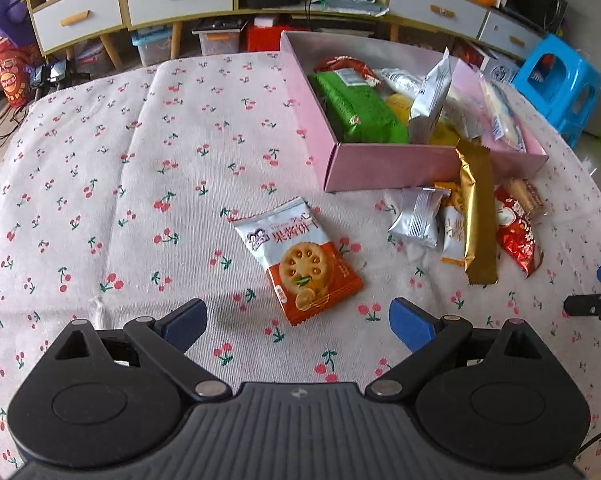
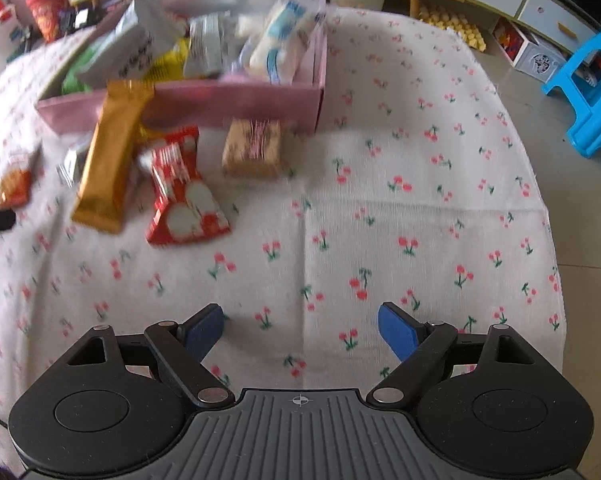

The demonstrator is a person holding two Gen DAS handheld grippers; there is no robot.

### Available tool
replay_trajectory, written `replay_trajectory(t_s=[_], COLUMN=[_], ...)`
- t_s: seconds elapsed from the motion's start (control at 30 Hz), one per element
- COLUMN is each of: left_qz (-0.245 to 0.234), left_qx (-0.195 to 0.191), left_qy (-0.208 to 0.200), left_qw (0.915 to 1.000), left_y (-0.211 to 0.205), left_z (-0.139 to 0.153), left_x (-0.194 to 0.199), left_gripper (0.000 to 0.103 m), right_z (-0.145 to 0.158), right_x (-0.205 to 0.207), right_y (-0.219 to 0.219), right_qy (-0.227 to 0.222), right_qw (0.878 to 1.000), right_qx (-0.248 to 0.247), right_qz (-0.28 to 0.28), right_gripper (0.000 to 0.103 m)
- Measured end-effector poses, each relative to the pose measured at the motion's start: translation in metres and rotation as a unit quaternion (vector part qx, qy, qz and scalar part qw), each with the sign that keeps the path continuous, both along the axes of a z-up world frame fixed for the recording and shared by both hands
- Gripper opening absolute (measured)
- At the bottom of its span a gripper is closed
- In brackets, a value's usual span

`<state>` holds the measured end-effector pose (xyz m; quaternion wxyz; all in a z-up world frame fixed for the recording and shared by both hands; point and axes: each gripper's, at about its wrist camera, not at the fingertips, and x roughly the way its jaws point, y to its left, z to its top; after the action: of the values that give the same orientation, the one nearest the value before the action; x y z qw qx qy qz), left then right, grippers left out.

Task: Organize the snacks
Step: 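Grasp the orange biscuit packet with the left tool while the right tool grasps the red candy packet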

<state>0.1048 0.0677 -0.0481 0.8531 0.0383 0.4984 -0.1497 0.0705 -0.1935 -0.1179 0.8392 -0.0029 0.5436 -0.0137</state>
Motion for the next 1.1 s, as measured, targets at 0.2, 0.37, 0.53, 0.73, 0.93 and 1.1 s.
replay_trajectory(t_s=[0.2,0.37,0.53,0.73,0.93,1.1], left_qz=[-0.025,-0.054,-0.05,-0.025,0.004,0.034], left_qx=[-0.001,0.006,0.002,-0.007,0.003,0.002], left_qy=[-0.016,-0.041,-0.053,-0.071,-0.083,-0.079], left_qw=[0.9996,0.9977,0.9973,0.9971,0.9966,0.9963], left_y=[0.0,-0.003,-0.003,-0.006,-0.013,-0.011], left_z=[-0.003,-0.007,-0.011,-0.013,-0.012,-0.007], left_x=[-0.003,-0.005,-0.004,-0.005,-0.002,0.001], left_gripper=[0.097,0.098,0.099,0.098,0.089,0.068], right_z=[-0.006,-0.009,-0.01,-0.007,-0.003,-0.003], right_x=[-0.006,-0.008,-0.014,-0.009,-0.005,0.005], right_y=[-0.009,-0.015,-0.014,-0.007,0.016,0.029], right_qy=[-0.008,-0.013,-0.037,-0.055,-0.08,-0.094], right_qw=[1.0,1.0,0.999,0.997,0.992,0.99], right_qx=[0.013,0.029,0.025,0.024,0.028,0.032], right_qz=[-0.007,-0.002,0.012,0.039,0.091,0.101], right_gripper=[0.101,0.103,0.103,0.103,0.103,0.103])
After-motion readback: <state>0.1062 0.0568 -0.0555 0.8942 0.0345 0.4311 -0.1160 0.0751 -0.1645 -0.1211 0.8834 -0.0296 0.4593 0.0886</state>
